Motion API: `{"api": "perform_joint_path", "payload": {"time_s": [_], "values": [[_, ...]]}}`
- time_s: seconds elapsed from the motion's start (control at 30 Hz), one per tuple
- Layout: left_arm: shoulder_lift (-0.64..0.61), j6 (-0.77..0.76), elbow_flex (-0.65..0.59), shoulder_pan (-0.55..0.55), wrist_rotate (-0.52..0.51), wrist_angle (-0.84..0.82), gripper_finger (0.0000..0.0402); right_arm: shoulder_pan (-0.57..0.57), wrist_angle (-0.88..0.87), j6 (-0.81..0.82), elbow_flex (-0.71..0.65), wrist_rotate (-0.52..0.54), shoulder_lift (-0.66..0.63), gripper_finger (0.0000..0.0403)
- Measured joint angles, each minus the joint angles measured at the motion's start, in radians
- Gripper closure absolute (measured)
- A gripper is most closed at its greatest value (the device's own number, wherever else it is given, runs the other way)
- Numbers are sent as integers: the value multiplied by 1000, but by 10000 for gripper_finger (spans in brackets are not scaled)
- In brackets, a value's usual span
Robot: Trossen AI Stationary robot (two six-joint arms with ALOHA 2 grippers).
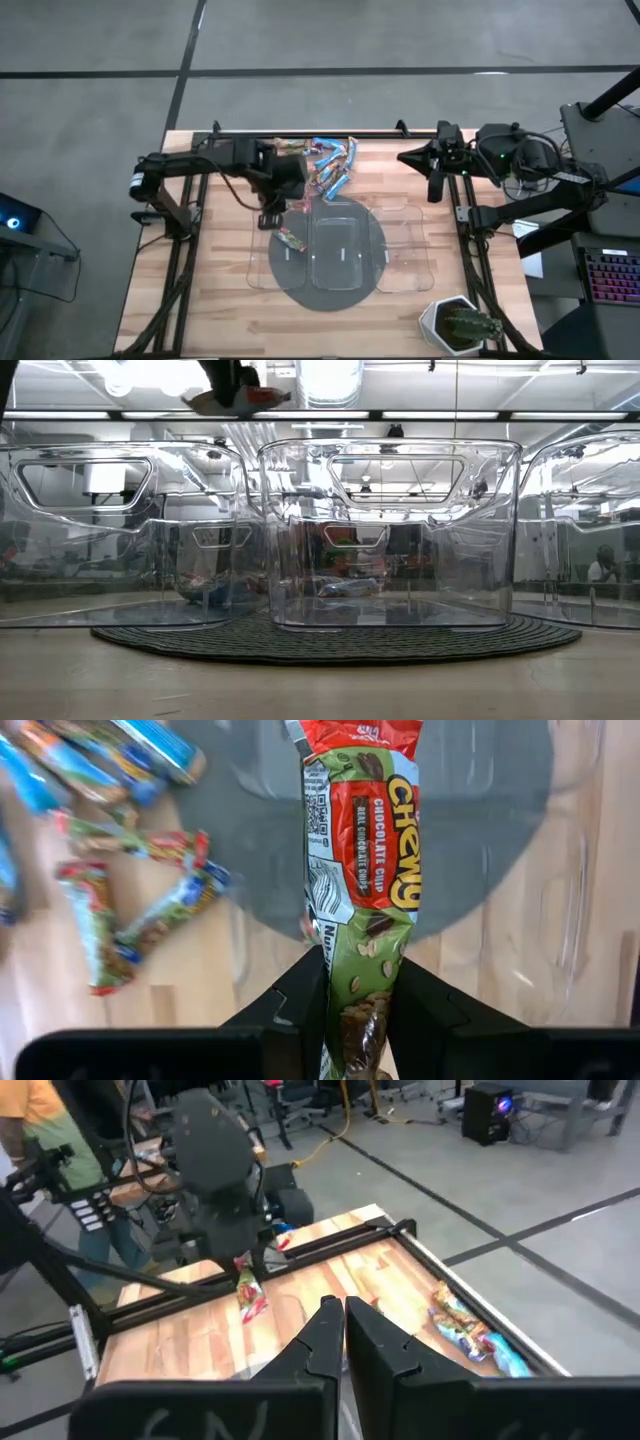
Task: Pick and place Granola Bars by type
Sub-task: Put the red granola bar into the left transparent bin
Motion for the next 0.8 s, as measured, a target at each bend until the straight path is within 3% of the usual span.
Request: {"api": "perform_joint_path", "payload": {"time_s": [0.43,0.8], "values": [[-64,1,-392,-54,-1,155,331,0,46,24,-4,-5,-1,394],[-64,-33,-444,-53,-2,265,327,0,44,30,-4,-11,-1,394]]}}
